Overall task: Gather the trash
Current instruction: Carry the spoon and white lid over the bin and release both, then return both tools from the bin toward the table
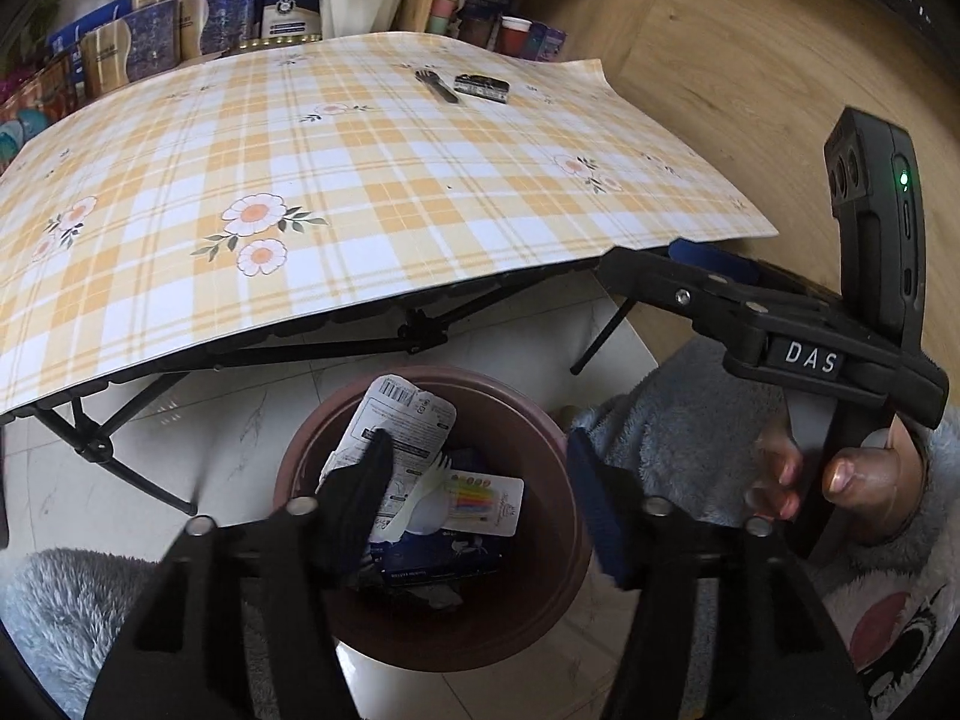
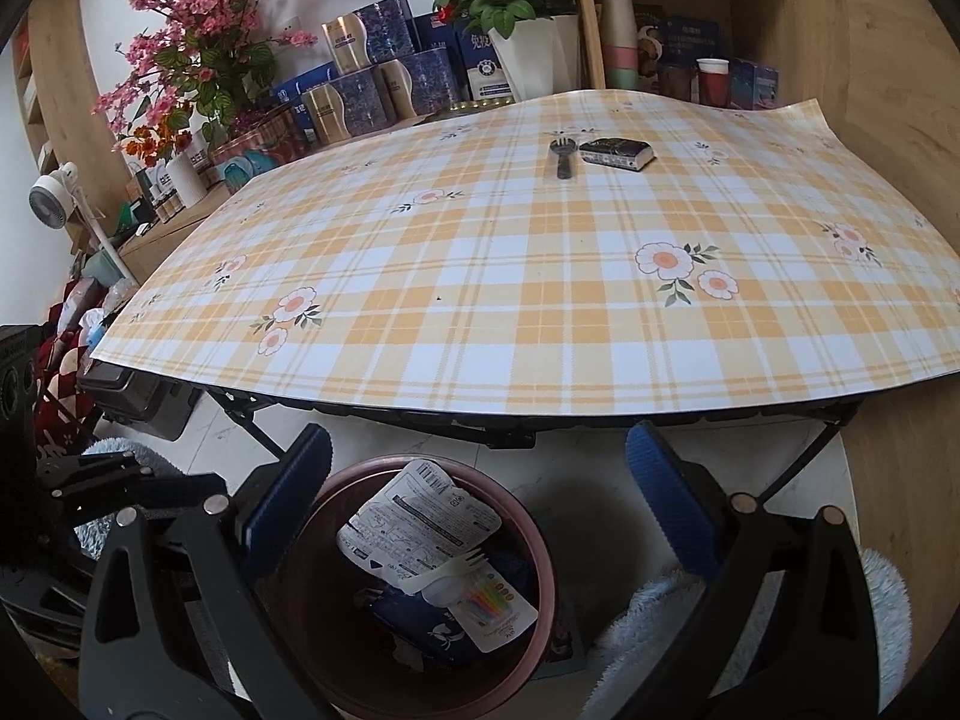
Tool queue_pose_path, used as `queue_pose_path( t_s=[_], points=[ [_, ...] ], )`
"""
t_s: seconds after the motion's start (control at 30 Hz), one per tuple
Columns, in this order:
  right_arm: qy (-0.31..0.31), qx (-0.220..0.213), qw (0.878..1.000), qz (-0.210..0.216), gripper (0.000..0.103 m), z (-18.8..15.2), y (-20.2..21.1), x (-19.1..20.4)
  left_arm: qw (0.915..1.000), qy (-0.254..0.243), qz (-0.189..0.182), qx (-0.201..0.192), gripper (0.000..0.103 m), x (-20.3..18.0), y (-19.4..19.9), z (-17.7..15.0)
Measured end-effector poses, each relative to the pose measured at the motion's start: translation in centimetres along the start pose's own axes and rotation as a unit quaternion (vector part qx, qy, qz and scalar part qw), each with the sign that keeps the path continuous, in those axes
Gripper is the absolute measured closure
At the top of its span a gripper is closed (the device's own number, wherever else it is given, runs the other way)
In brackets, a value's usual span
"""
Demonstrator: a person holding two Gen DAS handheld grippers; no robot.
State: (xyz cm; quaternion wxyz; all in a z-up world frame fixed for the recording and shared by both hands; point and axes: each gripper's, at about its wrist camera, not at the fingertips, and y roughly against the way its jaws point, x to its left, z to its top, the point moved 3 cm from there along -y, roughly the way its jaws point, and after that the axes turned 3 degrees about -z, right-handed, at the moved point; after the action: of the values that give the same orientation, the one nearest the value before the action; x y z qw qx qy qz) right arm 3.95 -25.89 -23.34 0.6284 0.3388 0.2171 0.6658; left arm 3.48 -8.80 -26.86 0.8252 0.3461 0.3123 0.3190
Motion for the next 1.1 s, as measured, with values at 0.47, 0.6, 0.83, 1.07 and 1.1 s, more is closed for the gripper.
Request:
queue_pose_path(
  t_s=[0.47, 0.6, 0.83, 1.07, 1.1],
  points=[
    [0.004, -0.003, 1.000, -0.004, 0.006, 0.0, 0.1, 0.2, 0.9980, 0.053, 0.032, 0.009, 0.006, 2.4, -0.2, 0.2],
    [-0.004, -0.008, 1.000, -0.013, 0.006, 0.4, 0.2, -0.1, 0.9963, 0.069, 0.051, -0.006, 0.006, 3.2, 0.6, 0.7],
    [-0.050, -0.010, 0.999, 0.013, 0.006, 2.8, 0.3, -2.4, 0.9927, 0.089, 0.061, -0.054, 0.006, 5.2, 2.6, 4.0],
    [-0.016, -0.010, 1.000, 0.002, 0.006, 8.1, -0.9, -6.0, 0.9866, 0.068, 0.081, -0.125, 0.006, 5.8, 4.5, 10.4],
    [-0.001, 0.001, 1.000, -0.008, 0.006, 9.0, -1.7, -6.7, 0.9846, 0.069, 0.083, -0.137, 0.006, 6.1, 4.6, 11.3]
  ],
)
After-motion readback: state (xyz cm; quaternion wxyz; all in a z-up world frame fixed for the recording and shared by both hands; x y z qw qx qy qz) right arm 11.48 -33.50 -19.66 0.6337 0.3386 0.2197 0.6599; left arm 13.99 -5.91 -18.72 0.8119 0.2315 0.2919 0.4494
